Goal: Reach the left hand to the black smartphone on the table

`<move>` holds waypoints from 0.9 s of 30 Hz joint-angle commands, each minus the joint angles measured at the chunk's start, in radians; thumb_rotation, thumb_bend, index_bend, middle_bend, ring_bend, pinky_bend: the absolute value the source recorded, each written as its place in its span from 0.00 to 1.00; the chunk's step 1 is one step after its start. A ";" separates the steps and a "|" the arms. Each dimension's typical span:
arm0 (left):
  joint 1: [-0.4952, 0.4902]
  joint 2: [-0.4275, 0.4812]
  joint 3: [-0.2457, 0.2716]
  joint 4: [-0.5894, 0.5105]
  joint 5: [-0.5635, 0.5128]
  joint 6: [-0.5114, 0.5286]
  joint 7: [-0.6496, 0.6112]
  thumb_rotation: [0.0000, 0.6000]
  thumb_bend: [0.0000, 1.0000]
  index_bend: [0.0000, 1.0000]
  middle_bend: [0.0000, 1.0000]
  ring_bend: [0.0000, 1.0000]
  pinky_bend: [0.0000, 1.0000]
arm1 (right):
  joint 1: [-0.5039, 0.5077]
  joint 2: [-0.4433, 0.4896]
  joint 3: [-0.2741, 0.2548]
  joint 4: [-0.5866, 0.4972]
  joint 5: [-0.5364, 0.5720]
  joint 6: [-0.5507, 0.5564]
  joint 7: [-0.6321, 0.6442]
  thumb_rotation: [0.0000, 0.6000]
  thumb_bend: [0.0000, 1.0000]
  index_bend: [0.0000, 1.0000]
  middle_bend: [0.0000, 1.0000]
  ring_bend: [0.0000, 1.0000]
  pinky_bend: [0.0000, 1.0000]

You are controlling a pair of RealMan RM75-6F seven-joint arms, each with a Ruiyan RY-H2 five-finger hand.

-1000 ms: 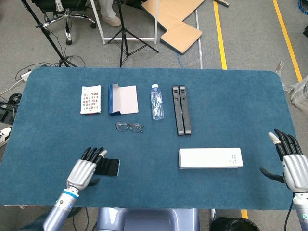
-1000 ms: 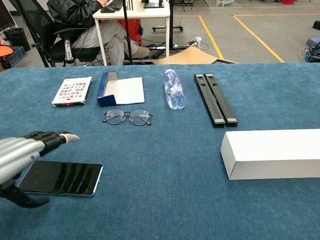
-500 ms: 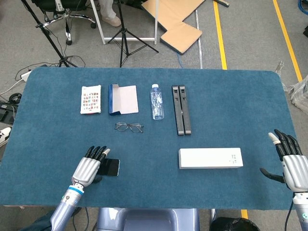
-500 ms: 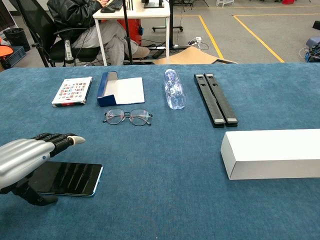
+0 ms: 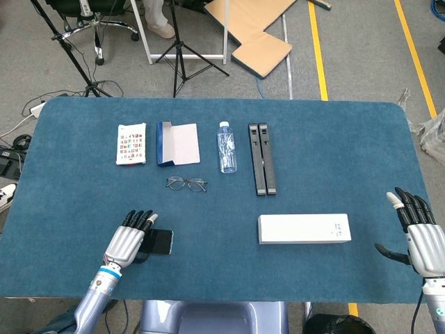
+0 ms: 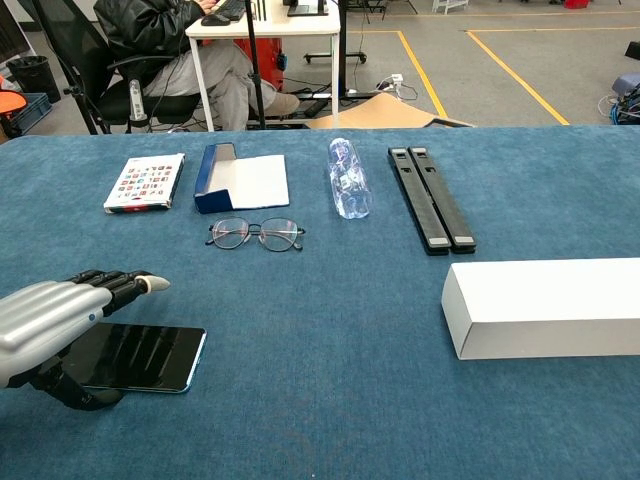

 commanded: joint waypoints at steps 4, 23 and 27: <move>-0.002 -0.003 0.011 0.013 -0.007 -0.009 -0.004 1.00 0.27 0.00 0.00 0.00 0.00 | 0.001 0.000 -0.001 0.001 0.000 -0.003 0.003 1.00 0.00 0.01 0.00 0.00 0.00; -0.005 0.049 0.052 -0.031 -0.008 -0.033 -0.001 1.00 0.75 0.25 0.15 0.15 0.12 | 0.003 -0.001 -0.004 -0.001 -0.002 -0.009 0.010 1.00 0.00 0.02 0.00 0.00 0.00; -0.008 0.086 0.058 -0.088 -0.030 -0.043 0.029 1.00 0.82 0.27 0.17 0.17 0.15 | 0.004 0.000 -0.005 -0.001 -0.003 -0.010 0.012 1.00 0.00 0.02 0.00 0.00 0.00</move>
